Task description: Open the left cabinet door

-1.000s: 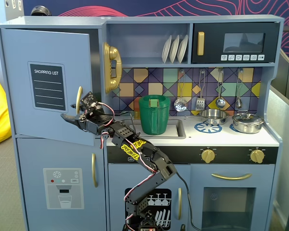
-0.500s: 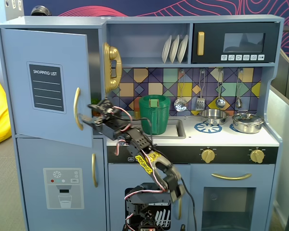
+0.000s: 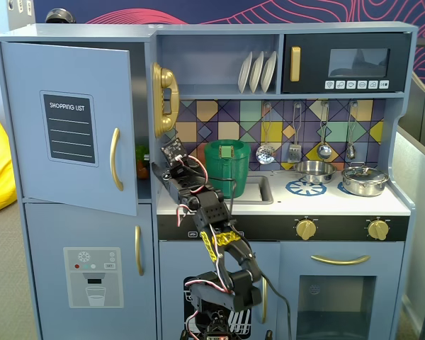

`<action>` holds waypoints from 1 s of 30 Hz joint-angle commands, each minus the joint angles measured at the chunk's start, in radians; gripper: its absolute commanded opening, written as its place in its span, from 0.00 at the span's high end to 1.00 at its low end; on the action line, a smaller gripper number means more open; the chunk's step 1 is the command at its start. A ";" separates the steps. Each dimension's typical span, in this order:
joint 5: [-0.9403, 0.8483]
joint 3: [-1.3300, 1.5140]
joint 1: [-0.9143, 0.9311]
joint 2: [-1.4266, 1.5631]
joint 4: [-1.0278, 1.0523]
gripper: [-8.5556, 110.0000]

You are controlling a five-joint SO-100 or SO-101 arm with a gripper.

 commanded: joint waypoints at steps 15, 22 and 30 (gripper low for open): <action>-0.146 0.035 -0.443 -0.195 -0.313 0.85; -0.206 0.011 -0.604 -0.239 -0.362 0.86; -0.166 0.048 -0.512 -0.209 -0.387 0.87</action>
